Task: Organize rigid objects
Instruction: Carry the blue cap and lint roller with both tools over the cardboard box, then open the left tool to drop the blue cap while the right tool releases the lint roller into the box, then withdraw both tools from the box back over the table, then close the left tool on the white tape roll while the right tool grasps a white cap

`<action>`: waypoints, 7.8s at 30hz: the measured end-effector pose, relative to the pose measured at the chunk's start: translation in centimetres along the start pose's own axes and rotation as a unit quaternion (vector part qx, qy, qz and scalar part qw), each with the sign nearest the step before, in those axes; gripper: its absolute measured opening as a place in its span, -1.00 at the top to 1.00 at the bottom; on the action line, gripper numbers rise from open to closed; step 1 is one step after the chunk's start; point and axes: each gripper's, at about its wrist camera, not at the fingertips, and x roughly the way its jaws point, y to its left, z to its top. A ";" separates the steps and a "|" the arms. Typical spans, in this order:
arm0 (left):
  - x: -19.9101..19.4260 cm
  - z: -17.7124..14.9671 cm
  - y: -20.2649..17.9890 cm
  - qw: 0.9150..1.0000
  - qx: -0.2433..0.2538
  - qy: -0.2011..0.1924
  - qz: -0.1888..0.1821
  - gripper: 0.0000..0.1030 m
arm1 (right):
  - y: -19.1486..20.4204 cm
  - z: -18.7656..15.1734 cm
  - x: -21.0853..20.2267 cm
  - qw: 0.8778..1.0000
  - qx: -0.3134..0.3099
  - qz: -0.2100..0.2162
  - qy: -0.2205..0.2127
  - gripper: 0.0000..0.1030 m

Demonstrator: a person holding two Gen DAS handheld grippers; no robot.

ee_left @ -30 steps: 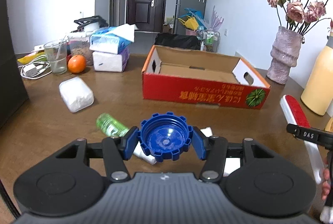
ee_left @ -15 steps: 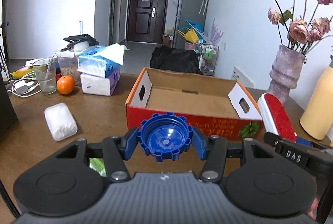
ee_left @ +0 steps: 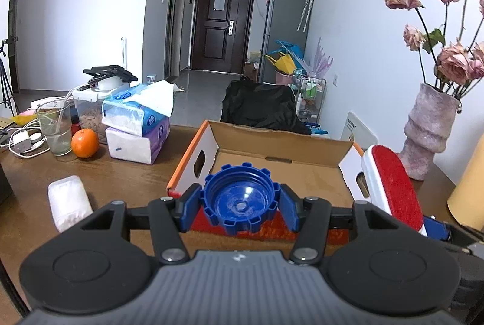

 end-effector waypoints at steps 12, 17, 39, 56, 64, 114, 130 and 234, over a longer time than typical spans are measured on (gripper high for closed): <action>4.1 2.3 -0.8 1.000 -0.007 -0.014 0.018 -0.09 | 0.1 3.2 4.1 1.000 0.015 0.002 0.000 -0.07; 6.1 3.1 -0.7 1.000 -0.012 -0.010 0.025 -0.09 | 0.6 4.0 6.0 1.000 0.011 0.005 0.006 -0.07; 13.8 4.3 -0.7 0.998 -0.004 0.041 0.046 -0.09 | 1.1 5.6 11.3 0.999 0.001 -0.003 0.041 -0.06; 17.9 3.2 0.1 0.993 0.002 0.091 0.070 -0.09 | 1.6 5.6 13.4 0.997 -0.013 0.010 0.070 -0.06; 18.5 2.9 0.2 0.992 0.003 0.104 0.074 -0.09 | 1.3 5.4 14.7 0.996 -0.015 0.008 0.091 -0.07; 8.6 3.4 0.8 0.996 -0.003 0.058 0.068 -1.00 | -1.3 6.2 4.6 1.000 0.013 -0.004 0.015 -1.00; 1.1 1.4 1.9 0.998 -0.008 0.040 0.055 -1.00 | -1.0 3.6 -2.5 1.000 0.007 -0.007 -0.008 -1.00; -8.7 -13.6 15.2 0.986 -0.045 0.119 0.103 -1.00 | 6.6 -12.5 -3.5 0.980 -0.129 0.109 0.106 0.25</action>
